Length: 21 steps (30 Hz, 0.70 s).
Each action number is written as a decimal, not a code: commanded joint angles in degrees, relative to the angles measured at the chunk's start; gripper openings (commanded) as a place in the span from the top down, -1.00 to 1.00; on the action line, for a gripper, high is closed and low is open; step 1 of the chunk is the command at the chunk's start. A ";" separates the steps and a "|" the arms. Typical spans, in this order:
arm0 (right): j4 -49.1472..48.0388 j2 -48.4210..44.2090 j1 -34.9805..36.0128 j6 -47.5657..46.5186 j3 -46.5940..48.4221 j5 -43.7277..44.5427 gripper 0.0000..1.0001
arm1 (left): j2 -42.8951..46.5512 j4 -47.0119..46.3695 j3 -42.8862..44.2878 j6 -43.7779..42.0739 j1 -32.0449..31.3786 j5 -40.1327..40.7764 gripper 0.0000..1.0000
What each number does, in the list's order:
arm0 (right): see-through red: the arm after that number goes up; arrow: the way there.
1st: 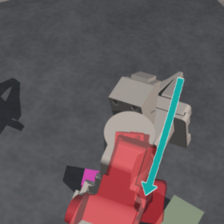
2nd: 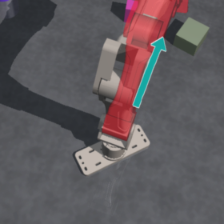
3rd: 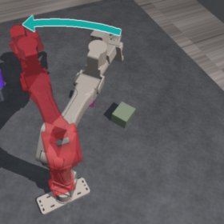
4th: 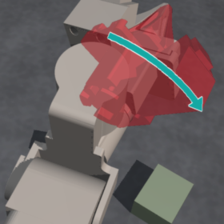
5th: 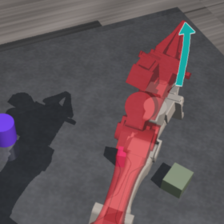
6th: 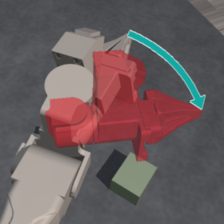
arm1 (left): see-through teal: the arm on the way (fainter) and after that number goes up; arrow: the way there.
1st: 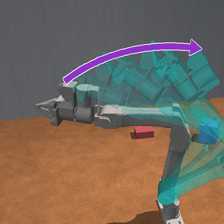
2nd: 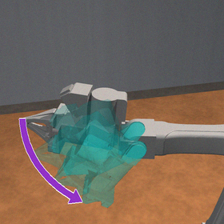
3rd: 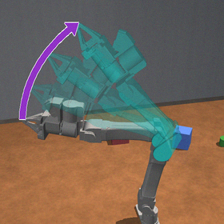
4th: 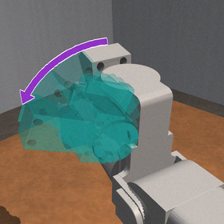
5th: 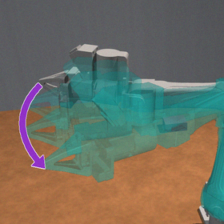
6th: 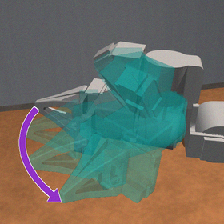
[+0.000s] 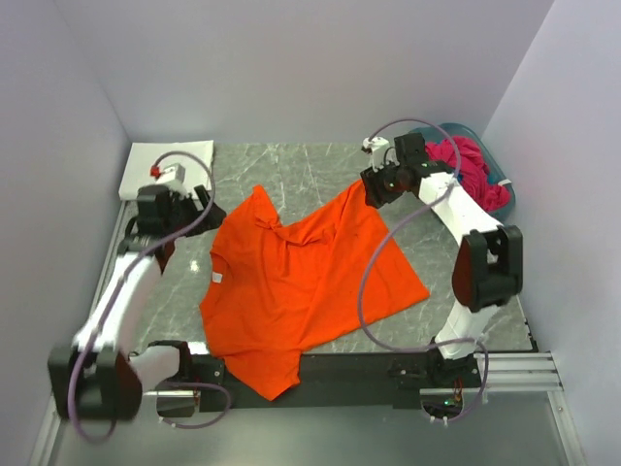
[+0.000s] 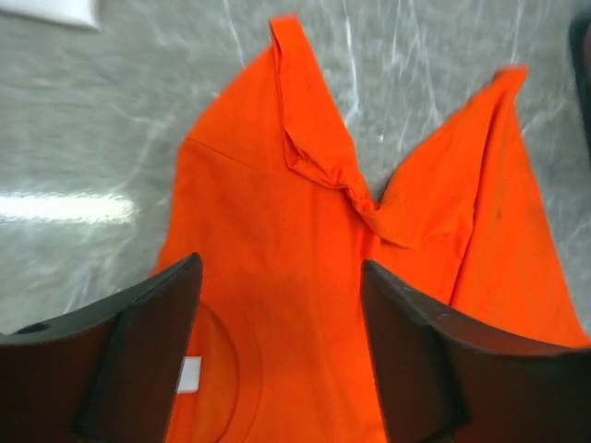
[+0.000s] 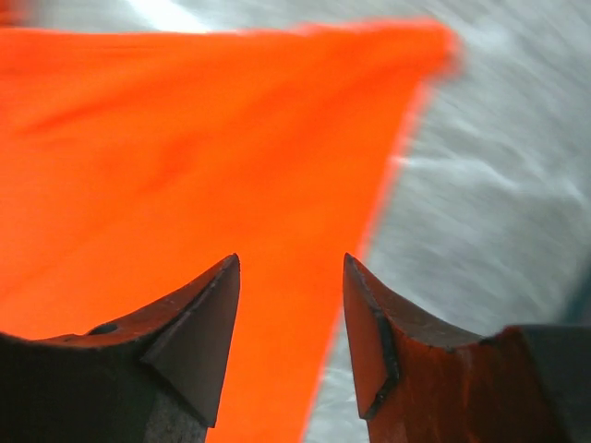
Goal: Fold and stack the t-shirts
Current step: Flatten the tshirt out
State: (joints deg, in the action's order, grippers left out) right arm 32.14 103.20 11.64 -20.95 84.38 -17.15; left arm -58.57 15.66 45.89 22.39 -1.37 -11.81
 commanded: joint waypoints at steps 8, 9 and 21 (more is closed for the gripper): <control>3.99 -9.59 0.49 0.29 -8.52 -23.64 -0.02 | -40.20 -4.58 22.46 13.81 -1.80 -9.46 -0.24; 2.68 -9.59 0.40 0.56 -9.14 -23.72 -0.02 | -45.18 -4.41 24.49 14.51 -1.97 -8.85 -0.16; 3.46 -6.34 -0.21 0.12 -8.88 -24.34 -0.01 | -67.80 6.82 54.73 12.77 -5.40 -3.31 -0.07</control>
State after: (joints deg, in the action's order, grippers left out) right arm 36.64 96.62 11.94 -20.84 74.91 -40.18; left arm -123.48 18.87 95.22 35.20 -6.26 -16.56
